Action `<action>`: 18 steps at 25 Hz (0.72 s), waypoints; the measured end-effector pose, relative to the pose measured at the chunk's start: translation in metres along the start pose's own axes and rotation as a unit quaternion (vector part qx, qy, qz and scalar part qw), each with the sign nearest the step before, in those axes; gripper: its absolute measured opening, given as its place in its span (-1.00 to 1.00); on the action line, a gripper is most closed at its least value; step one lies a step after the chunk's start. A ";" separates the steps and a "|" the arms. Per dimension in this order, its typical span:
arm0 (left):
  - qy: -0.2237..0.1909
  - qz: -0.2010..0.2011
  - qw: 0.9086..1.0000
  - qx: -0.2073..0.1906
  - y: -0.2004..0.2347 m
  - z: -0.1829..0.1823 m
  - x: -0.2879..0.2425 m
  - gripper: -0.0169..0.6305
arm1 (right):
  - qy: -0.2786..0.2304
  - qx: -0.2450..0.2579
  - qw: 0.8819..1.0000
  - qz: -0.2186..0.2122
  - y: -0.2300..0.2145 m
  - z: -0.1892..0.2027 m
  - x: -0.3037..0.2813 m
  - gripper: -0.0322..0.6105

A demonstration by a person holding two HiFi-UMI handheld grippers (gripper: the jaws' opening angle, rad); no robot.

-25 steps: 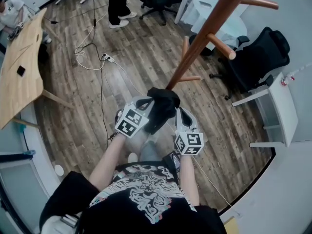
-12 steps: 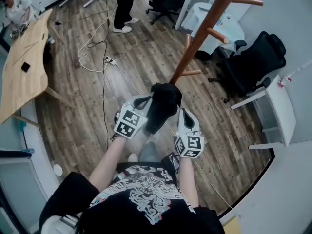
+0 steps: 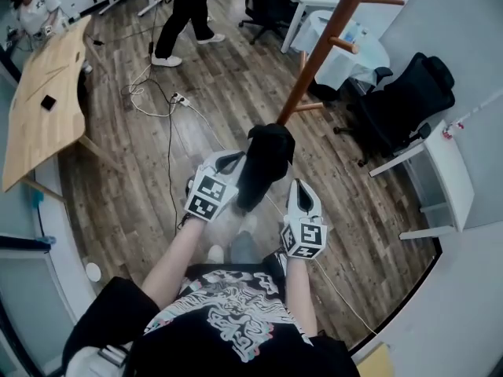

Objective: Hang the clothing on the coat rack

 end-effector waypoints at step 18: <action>-0.051 -0.040 0.997 0.051 -0.029 -0.021 0.039 -0.98 | -0.010 -0.013 1.000 -0.026 0.004 -0.017 0.034 -0.90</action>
Point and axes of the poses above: the fingertips, and each gripper's own axes: x backward along the fingers, y to its left, z out of its underside, the point moved 8 cm from there along x, backward along the fingers, and after that the axes turned 8 degrees about -z, right-handed, at the moved point
